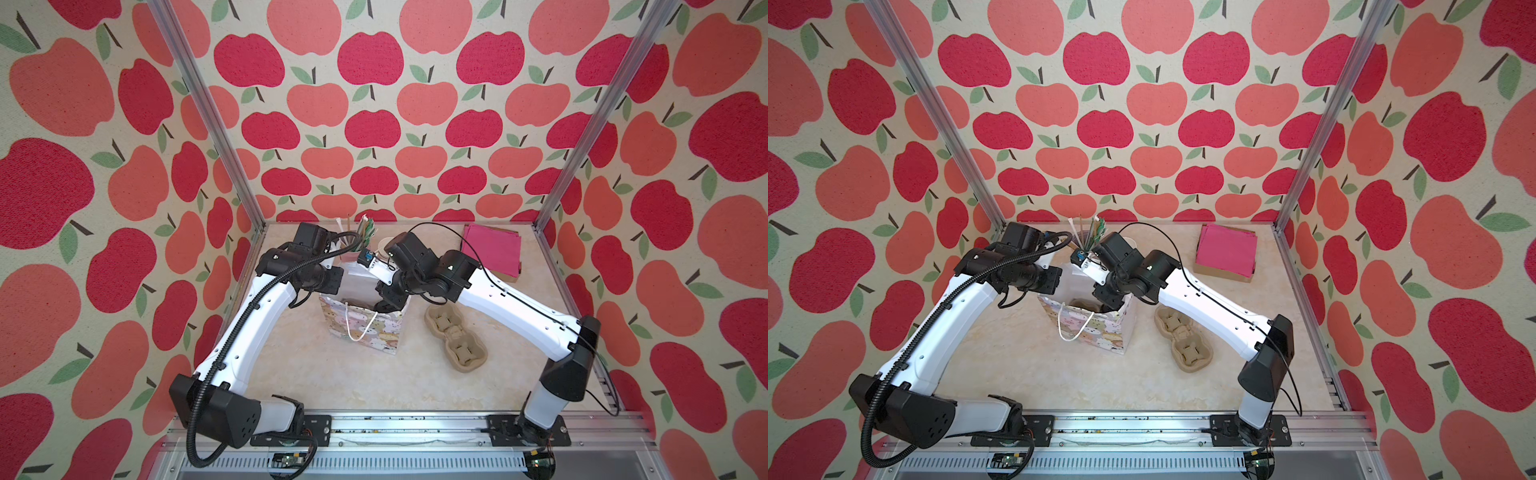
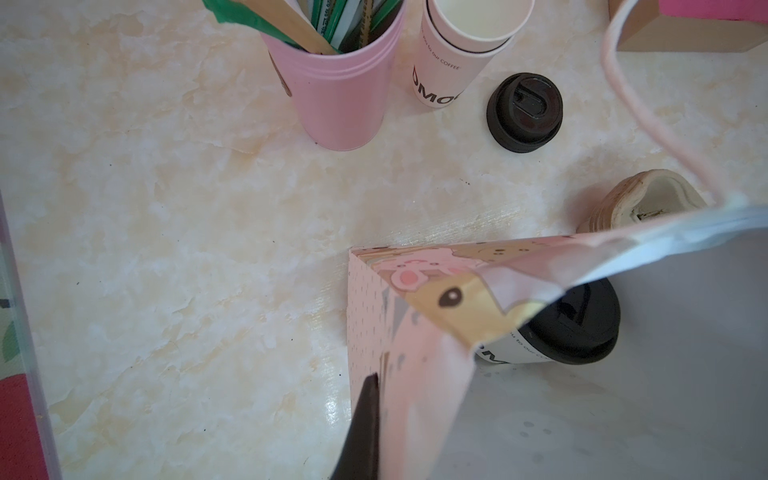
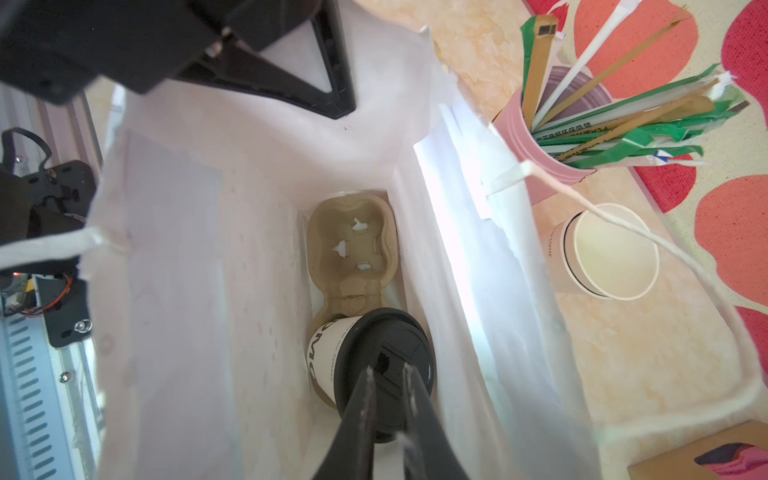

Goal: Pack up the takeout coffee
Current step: 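Open the right gripper and lift it out of the bag, then raise the right gripper away from the bag while the left releases the bag rim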

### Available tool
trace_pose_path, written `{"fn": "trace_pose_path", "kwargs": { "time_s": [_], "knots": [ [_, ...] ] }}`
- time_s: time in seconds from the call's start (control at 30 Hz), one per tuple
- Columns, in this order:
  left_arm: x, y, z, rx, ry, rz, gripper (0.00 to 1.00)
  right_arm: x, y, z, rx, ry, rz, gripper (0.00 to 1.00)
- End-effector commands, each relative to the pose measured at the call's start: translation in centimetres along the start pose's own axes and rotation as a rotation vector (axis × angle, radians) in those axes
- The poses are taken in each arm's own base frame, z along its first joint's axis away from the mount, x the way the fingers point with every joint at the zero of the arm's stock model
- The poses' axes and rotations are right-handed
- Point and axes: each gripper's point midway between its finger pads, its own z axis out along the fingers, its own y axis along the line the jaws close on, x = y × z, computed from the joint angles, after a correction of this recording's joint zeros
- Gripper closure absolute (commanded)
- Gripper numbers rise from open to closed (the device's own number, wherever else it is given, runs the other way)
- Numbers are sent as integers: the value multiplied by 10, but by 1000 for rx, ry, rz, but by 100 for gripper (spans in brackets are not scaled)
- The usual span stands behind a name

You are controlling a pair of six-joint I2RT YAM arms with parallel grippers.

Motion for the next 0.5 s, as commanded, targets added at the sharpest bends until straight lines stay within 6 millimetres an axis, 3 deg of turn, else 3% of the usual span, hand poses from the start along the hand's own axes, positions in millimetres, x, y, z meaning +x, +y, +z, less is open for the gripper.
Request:
{"fn": "trace_pose_path", "kwargs": {
  "time_s": [0.0,0.2,0.37,0.47],
  "knots": [
    [-2,-1,-8,2,-41,5,91,-27,-4,-33,-16,-169,50,77],
    [-6,2,-13,-5,-80,-13,77,-30,-20,-65,-11,-285,124,60],
    [-11,10,-21,-37,-129,-27,62,-18,-51,-83,62,-322,205,49],
    [-14,17,-28,-56,-182,-44,47,-10,-72,-91,96,-334,264,40]
  ]
}}
